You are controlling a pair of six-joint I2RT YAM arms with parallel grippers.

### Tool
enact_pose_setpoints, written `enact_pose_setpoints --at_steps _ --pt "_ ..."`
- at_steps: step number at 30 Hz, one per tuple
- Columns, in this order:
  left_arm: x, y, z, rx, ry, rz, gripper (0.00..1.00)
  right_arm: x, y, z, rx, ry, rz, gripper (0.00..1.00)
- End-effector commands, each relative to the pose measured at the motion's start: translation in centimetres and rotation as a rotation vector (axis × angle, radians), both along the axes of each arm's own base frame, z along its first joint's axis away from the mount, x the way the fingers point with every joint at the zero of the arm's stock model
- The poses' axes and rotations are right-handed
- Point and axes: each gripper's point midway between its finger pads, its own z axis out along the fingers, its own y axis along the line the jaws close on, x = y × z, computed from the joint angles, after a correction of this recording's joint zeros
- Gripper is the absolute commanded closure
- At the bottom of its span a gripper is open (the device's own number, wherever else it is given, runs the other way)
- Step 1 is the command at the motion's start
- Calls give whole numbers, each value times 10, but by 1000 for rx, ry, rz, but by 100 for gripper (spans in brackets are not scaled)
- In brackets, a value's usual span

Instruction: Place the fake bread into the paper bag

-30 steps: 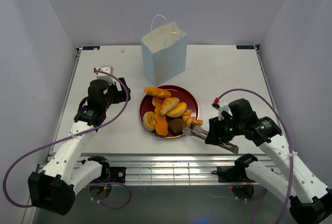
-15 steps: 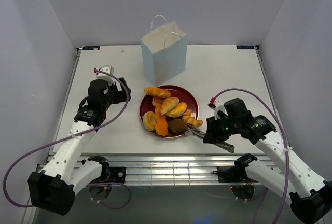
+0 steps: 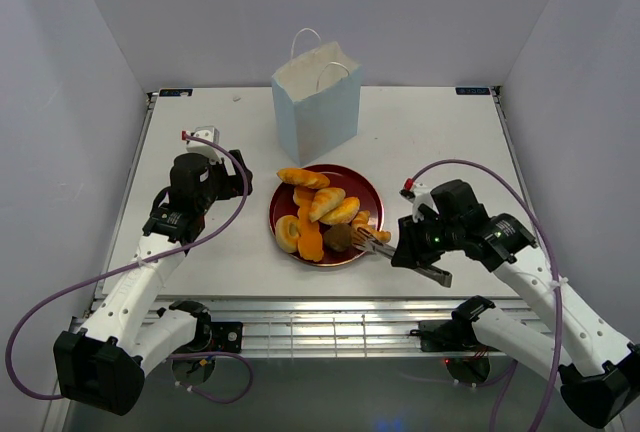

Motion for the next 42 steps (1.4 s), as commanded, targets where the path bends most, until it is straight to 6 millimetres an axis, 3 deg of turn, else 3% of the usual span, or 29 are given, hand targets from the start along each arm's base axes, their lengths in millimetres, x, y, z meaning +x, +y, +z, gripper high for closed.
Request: enact_pose_setpoints --at_steps 1,16,24,30,34,35,37,38,40,41,42 --pt "1 -2 18 -8 -49 -10 2 12 4 35 25 -98 5 78" --pt "-1 -1 22 -8 -61 -8 2 17 0 90 51 -200 3 86" --pt "-1 -4 23 -14 -63 -21 2 29 6 156 116 -336 15 85" --pt "-2 -4 23 -16 -63 -19 2 56 26 189 167 -408 16 85" --pt "-1 -5 22 -17 -63 -21 2 84 48 217 203 -449 26 84" --pt "-1 -5 22 -16 -61 -21 2 89 50 240 231 -498 25 84" --pt "-1 -4 23 -16 -63 -20 2 106 60 250 225 -508 24 83" --pt "-1 -4 23 -16 -63 -20 2 108 62 272 252 -553 23 83" --pt "-2 -4 23 -16 -64 -20 2 125 73 276 244 -554 29 82" --pt "-1 -4 23 -17 -66 -20 2 129 73 291 256 -586 19 82" --pt "-2 -4 23 -17 -64 -21 2 134 76 294 256 -591 19 82"
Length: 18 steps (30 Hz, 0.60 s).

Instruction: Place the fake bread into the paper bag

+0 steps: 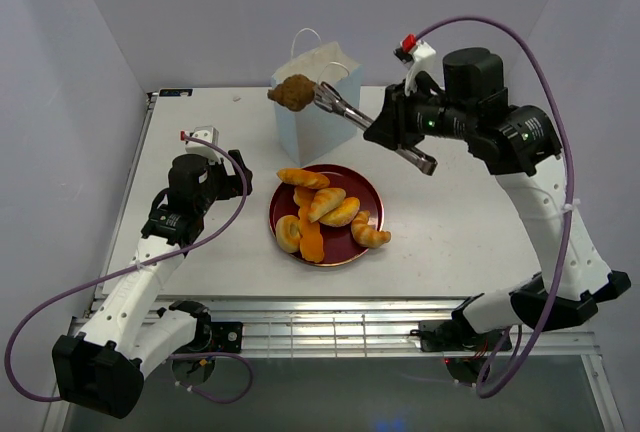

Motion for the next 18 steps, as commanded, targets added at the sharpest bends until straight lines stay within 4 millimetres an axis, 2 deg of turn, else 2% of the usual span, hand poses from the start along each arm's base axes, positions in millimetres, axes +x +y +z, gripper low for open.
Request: enact_pose_setpoints --at_steps 1,2,3,4,10,18 --pt "0 -3 19 -13 -51 -15 2 21 15 35 48 -107 17 81" --pt "0 -3 19 -13 -51 -17 2 26 18 37 47 -112 16 80" --pt "0 -3 19 -13 -51 -17 2 30 20 46 61 -134 13 80" --pt "0 -3 19 -14 -54 -15 2 41 26 40 50 -120 9 80" --pt "0 -4 19 -16 -54 -18 2 80 34 47 89 -139 -42 79" --pt "-1 -6 20 -23 -55 -28 2 120 19 36 101 -122 -107 79"
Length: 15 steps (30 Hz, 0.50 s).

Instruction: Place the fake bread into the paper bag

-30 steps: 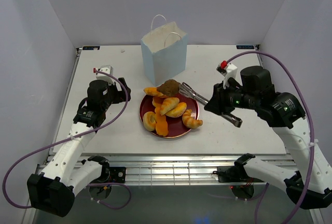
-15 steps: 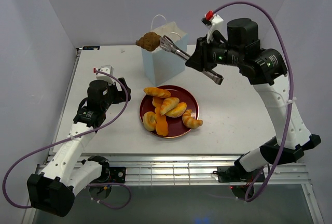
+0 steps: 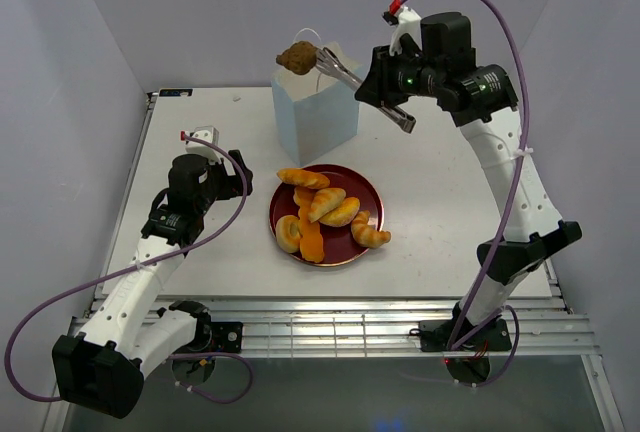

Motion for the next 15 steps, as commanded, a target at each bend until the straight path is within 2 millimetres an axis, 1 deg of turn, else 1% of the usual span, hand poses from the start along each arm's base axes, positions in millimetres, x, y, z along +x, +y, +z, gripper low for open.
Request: enact_pose_setpoints --at_steps 1,9,15 --pt "0 -5 21 -21 -57 -23 2 15 -4 32 76 -103 -8 78" --pt "-1 -5 20 -22 -54 -24 2 44 -15 4 39 -53 -31 78" --pt "-1 -5 21 -22 -59 -25 2 54 -20 -7 18 -43 -44 76"
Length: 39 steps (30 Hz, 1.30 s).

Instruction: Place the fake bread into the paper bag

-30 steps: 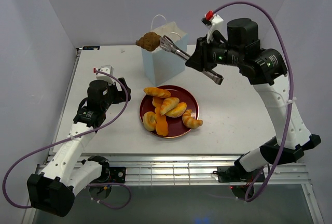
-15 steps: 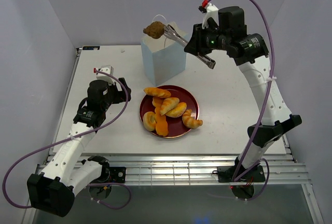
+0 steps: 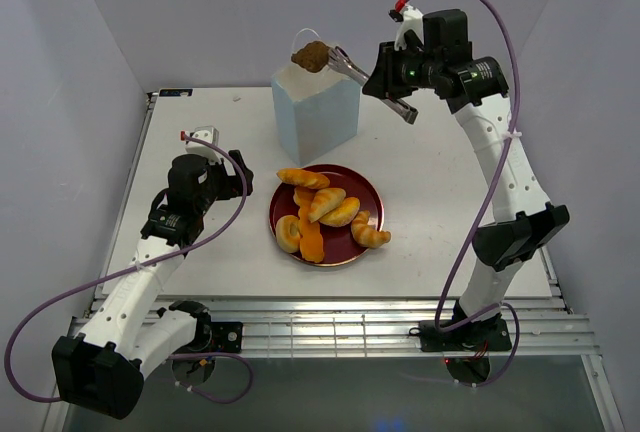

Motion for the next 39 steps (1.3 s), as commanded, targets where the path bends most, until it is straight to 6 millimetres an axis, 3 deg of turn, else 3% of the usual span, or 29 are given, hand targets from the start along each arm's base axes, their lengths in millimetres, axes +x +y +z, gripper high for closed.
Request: enact_pose_setpoints --at_steps 1,16,24,39 --pt "1 -3 20 -17 -55 -14 2 6 1 17 19 -77 20 76" --pt "0 -2 20 -13 -56 -11 2 11 5 7 23 -57 36 53" --pt "0 -2 22 -13 -61 -10 2 11 3 8 28 -52 29 52" --pt "0 -1 20 -9 -59 -5 2 -12 -6 52 96 -129 13 52"
